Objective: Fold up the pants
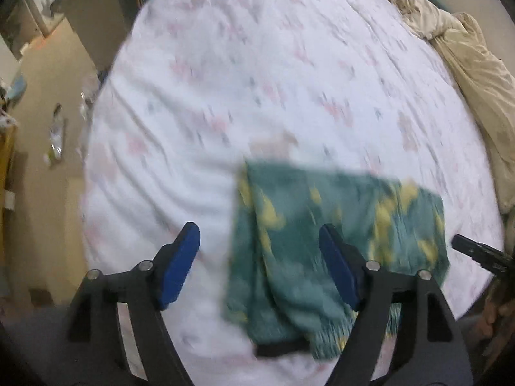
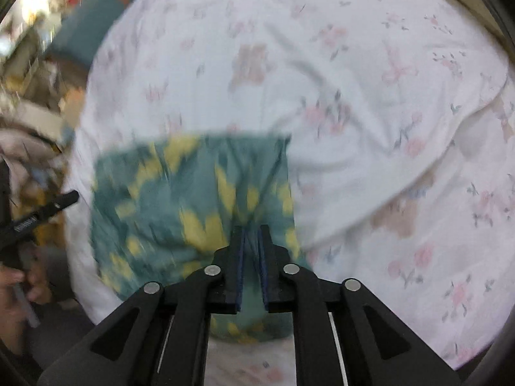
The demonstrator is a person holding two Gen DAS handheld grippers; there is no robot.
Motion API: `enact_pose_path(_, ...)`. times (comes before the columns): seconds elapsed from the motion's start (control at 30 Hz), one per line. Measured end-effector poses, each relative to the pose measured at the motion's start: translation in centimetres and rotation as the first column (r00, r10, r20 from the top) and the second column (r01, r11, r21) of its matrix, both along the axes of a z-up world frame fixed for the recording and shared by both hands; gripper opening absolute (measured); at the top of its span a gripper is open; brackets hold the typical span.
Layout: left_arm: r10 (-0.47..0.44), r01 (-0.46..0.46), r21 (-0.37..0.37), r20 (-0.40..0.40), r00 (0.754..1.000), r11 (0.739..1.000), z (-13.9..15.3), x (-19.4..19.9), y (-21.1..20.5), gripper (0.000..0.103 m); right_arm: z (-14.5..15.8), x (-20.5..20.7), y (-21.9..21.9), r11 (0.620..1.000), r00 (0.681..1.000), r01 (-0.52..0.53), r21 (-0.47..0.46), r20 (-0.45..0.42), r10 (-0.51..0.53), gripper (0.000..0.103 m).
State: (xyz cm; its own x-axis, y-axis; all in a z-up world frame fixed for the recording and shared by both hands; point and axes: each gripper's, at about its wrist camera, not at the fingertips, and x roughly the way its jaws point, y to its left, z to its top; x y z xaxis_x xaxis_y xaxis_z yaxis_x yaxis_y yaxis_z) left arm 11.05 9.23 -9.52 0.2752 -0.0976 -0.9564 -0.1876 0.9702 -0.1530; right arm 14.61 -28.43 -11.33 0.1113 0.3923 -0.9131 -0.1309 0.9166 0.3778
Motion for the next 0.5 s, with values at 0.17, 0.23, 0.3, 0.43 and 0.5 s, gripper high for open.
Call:
enact_pose_path(0.17, -0.048, 0.045, -0.036, -0.058, 0.997, 0.998, -2.6, 3.6, 0.6, 0.074, -0.8, 3.1, 0.3, 0.998, 0.999, 0.033, 0.052, 0.0, -0.033, 0.07)
enact_pose_path(0.23, -0.077, 0.073, -0.052, -0.074, 0.994, 0.996, -4.1, 4.4, -0.3, 0.074, -1.7, 4.0, -0.1, 0.996, 0.999, 0.045, 0.072, -0.008, -0.045, 0.07)
enact_pose_path(0.3, -0.082, 0.077, -0.062, -0.087, 0.993, 0.995, -5.1, 4.8, -0.5, 0.074, -2.7, 4.3, -0.5, 0.995, 0.998, 0.053, 0.078, -0.021, -0.052, 0.068)
enact_pose_path(0.43, -0.155, 0.15, -0.066, -0.071, 0.985, 0.986, -6.0, 5.2, -1.7, 0.073, -5.0, 5.5, -0.3, 0.996, 0.997, 0.049, 0.07, -0.06, -0.045, 0.065)
enact_pose_path(0.5, -0.197, 0.195, -0.045, -0.052, 0.979, 0.98, -6.2, 5.5, -2.4, 0.06, -5.5, 5.6, 0.2, 0.997, 0.998, 0.028, 0.074, -0.061, -0.024, 0.052)
